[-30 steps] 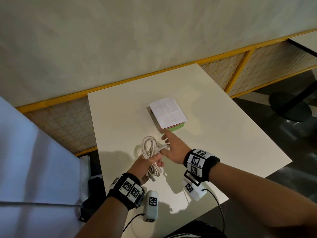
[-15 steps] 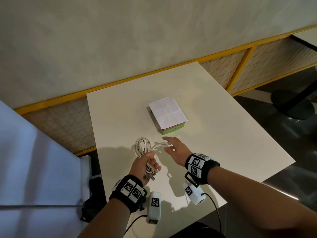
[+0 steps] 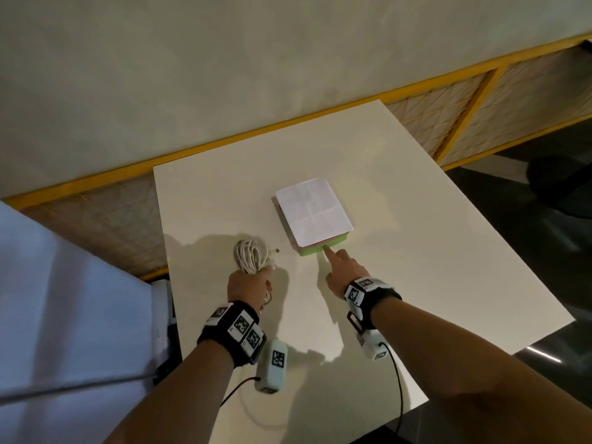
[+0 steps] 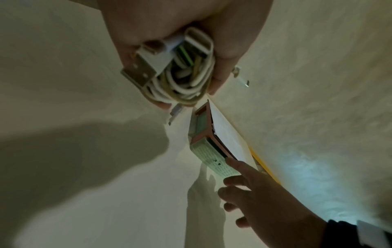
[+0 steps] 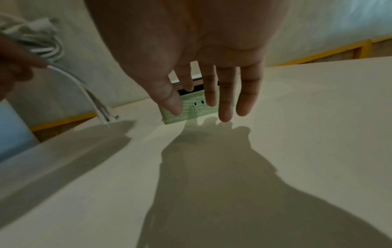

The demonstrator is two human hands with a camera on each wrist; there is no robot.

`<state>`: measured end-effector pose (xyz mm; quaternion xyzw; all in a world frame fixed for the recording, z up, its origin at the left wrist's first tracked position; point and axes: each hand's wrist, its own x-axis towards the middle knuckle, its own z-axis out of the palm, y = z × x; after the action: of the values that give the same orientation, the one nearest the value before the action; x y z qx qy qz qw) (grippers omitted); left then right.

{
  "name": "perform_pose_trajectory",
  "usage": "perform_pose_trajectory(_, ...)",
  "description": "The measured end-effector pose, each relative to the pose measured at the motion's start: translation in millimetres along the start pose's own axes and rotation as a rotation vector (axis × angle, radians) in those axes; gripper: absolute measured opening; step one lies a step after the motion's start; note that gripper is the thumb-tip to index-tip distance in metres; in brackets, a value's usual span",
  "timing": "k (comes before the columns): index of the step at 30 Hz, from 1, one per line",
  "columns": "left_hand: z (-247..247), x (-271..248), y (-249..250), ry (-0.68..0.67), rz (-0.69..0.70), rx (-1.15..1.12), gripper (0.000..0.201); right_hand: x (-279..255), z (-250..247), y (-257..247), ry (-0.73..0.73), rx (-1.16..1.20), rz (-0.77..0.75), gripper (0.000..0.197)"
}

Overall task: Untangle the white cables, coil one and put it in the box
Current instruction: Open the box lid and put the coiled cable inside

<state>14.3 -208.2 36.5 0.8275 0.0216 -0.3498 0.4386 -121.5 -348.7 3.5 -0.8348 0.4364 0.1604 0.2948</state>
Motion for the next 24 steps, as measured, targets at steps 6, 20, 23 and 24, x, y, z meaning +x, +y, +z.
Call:
perform_pose_trajectory(6, 25, 34, 42, 0.157, 0.152, 0.084, 0.048, 13, 8, 12, 0.010, -0.148, -0.056, 0.076)
perform_pose_trajectory(20, 83, 65, 34, 0.094, 0.165, 0.145, 0.038, 21, 5, 13, 0.086, -0.197, -0.105, 0.066)
perform_pose_trajectory(23, 84, 67, 33, 0.093, 0.171, 0.142, 0.036, 17, 1, 14, 0.084, -0.165, -0.110, 0.049)
perform_pose_trajectory(24, 84, 67, 33, 0.093, 0.170, 0.140, 0.036, 14, 1, 15, 0.086, -0.156, -0.113, 0.045)
